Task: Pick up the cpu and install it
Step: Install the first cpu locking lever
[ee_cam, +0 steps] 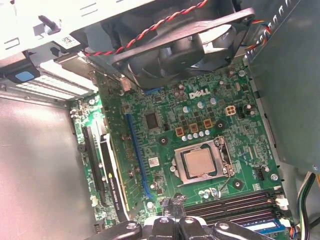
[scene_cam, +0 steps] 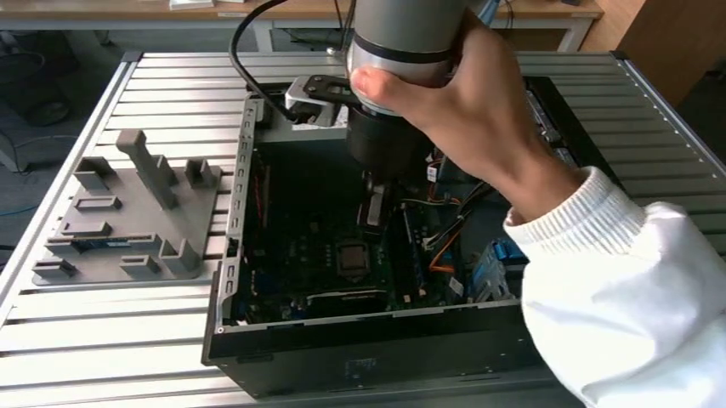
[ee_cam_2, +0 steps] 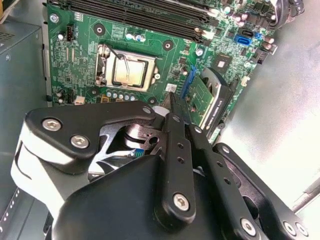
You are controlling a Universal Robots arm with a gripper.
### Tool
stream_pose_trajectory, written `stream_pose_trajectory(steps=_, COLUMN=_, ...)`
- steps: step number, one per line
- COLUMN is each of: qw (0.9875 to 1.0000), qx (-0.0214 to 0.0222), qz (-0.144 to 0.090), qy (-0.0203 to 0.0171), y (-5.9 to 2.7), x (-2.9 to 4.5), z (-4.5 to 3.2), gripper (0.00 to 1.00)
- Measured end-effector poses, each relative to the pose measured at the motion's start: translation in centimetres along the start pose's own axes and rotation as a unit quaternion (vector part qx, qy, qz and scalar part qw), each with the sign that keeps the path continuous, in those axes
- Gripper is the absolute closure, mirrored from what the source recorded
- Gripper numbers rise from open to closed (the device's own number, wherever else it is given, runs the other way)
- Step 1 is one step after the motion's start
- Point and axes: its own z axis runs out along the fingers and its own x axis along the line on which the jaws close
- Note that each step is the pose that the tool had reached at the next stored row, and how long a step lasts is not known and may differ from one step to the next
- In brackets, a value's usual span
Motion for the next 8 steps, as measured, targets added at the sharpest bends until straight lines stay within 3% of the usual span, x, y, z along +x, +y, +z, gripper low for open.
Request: stream_pose_trajectory(steps=8, qw=1.0, qx=0.0, qz=0.0, qy=0.0001, y=0.0, x=0.0, z=-0.01, gripper=0.9)
